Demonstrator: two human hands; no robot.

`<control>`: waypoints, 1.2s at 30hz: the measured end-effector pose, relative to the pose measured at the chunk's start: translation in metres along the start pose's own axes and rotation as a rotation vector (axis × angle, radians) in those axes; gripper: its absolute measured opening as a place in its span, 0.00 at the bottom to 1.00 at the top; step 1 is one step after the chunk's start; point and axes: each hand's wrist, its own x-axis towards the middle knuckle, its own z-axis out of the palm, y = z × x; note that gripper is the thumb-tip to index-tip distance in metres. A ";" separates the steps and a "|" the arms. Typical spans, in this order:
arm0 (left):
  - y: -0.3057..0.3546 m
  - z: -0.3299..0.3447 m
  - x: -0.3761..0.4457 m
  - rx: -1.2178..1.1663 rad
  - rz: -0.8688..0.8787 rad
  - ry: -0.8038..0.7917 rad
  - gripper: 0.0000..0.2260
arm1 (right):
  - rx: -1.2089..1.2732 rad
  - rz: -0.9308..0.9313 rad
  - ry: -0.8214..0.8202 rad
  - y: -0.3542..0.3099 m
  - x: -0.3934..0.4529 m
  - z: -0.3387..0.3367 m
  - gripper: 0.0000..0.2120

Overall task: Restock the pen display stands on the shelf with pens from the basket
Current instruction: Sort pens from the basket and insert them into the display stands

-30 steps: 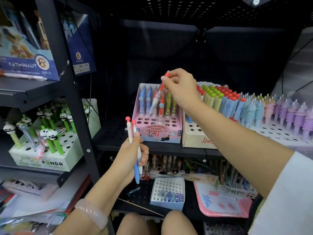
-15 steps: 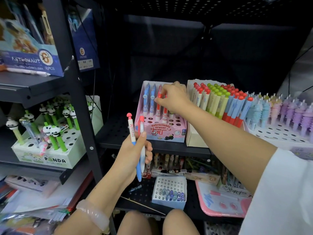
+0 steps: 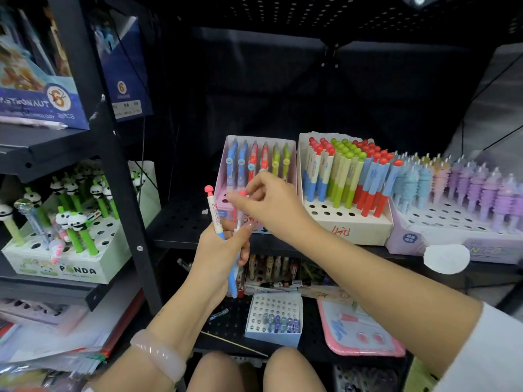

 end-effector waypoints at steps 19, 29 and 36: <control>0.006 0.008 -0.007 -0.012 -0.246 -0.047 0.11 | 0.153 -0.075 0.257 0.002 0.033 -0.064 0.05; 0.010 -0.001 -0.009 -0.135 -0.167 -0.012 0.09 | -0.129 -0.182 0.155 0.000 0.057 -0.038 0.04; 0.008 -0.011 -0.010 0.011 -0.061 -0.049 0.10 | -0.422 -0.188 0.178 0.023 0.063 -0.022 0.11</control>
